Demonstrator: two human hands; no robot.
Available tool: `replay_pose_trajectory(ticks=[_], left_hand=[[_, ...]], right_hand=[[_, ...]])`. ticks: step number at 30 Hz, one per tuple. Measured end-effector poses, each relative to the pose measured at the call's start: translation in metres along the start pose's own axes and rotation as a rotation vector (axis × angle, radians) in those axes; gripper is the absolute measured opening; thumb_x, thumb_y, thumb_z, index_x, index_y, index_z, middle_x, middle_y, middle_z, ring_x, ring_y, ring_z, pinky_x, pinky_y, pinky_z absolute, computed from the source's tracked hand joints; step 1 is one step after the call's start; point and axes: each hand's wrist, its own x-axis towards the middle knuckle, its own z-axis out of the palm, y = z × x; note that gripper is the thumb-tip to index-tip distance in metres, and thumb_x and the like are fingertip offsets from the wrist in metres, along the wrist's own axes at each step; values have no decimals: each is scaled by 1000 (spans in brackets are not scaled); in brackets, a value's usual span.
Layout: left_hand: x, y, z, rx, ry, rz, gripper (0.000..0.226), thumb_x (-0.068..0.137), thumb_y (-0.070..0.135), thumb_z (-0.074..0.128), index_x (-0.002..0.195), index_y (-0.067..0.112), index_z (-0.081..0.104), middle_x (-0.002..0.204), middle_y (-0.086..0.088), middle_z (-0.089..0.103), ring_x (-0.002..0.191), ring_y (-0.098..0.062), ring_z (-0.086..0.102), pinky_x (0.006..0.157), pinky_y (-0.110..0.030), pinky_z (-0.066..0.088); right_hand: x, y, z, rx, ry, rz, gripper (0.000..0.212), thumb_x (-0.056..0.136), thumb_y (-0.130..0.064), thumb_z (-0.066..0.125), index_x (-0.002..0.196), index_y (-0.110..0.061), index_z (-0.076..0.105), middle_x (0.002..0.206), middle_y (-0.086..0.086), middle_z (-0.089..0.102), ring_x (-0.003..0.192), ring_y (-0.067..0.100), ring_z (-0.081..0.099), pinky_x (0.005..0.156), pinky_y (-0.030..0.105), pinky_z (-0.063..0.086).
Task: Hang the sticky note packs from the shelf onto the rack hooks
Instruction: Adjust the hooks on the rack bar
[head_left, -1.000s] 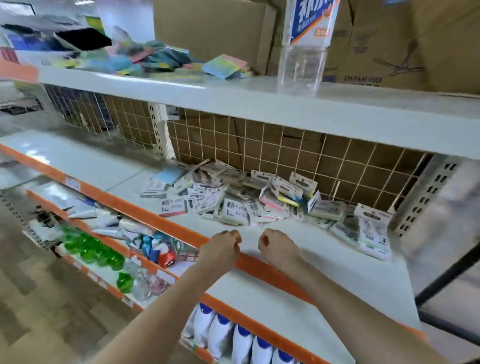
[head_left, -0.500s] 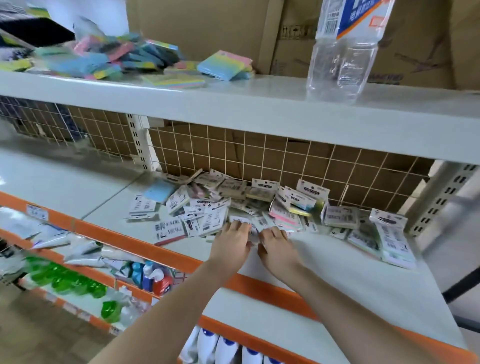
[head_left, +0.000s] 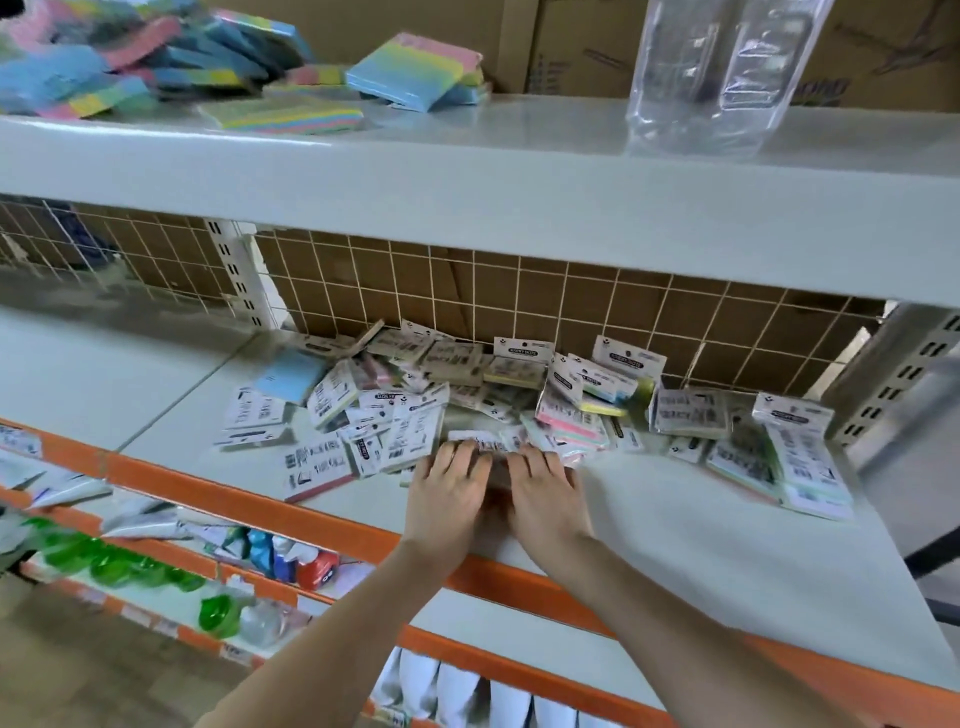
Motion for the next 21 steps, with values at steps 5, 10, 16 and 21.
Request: replay_pose_trajectory(ticks=[5,10,16,21], left_hand=[[-4,-3,2,-107,-58,-52,40,56,15,84,94,21,72,95,1,67,85,-25,64,69,-36,52],[-10,-9,1,-162,-26,32,43,55,1,78,95,17,70,94,-4,64,87,-30,62,68,-38,52],[-9,-19,-6,-130,23,243,32,50,11,86,78,17,72,78,-2,64,80,-26,65,63,-34,53],[-8,-42,-9,-171,41,372,29,56,30,88,79,23,72,77,3,63,81,-20,65,50,-28,53]], right_hand=[[-8,-1,-1,45,30,75,60,92,-22,48,147,-19,24,146,-2,36,134,18,31,104,35,32],[-13,-1,-9,70,34,132,50,92,-17,48,139,-25,35,138,-7,45,130,17,36,100,35,35],[-31,-4,-12,68,57,204,50,85,-4,50,128,-28,42,129,-9,50,123,17,40,93,32,37],[-44,-4,-15,92,72,233,33,87,-19,50,119,-26,46,122,-7,50,118,20,43,92,35,37]])
